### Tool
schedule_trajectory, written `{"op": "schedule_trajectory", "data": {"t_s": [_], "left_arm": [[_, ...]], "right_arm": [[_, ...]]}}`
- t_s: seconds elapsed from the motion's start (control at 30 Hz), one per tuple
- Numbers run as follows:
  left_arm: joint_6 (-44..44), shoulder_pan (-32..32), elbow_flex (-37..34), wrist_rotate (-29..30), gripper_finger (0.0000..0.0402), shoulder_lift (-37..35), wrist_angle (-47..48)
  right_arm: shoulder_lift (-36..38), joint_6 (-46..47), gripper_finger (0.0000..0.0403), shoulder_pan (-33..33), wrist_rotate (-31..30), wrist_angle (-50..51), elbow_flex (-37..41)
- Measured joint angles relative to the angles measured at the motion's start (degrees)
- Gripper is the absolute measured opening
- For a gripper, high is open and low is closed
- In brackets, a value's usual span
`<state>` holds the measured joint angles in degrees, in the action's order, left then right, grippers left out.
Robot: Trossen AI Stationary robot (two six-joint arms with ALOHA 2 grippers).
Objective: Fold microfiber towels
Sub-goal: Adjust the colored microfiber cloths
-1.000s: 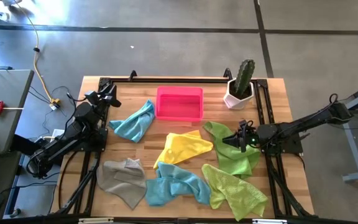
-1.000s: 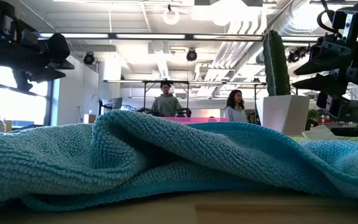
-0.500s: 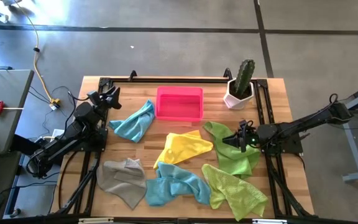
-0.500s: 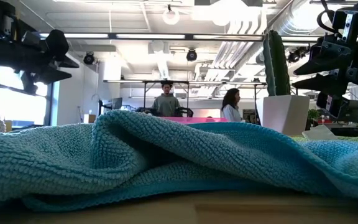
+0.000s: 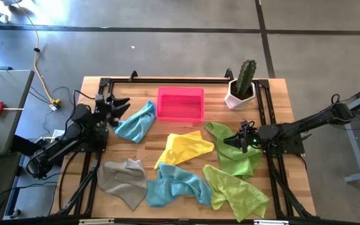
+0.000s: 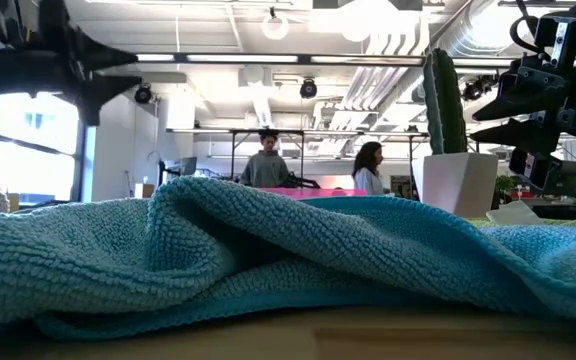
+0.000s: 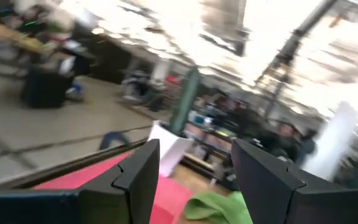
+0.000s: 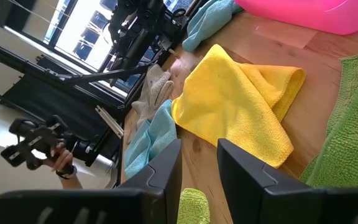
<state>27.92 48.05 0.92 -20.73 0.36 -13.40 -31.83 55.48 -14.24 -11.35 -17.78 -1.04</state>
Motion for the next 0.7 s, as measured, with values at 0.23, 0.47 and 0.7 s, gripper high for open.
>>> {"op": "schedule_trajectory", "data": {"t_s": [0.23,0.47,0.7], "left_arm": [[-8.8,-5.3,0.0,-1.4,0.0189,0.0,-3.8],[-13.2,-10.5,3.7,-1.0,0.0189,1.9,-4.0],[-13.6,-15.0,8.0,-1.0,0.0189,10.1,-4.0]], "right_arm": [[0.0,0.0,0.0094,0.0,0.0,0.0,0.0],[0.0,0.0,0.0094,0.0,0.0,0.0,0.0],[0.0,0.0,0.0094,0.0,0.0,0.0,0.0]]}}
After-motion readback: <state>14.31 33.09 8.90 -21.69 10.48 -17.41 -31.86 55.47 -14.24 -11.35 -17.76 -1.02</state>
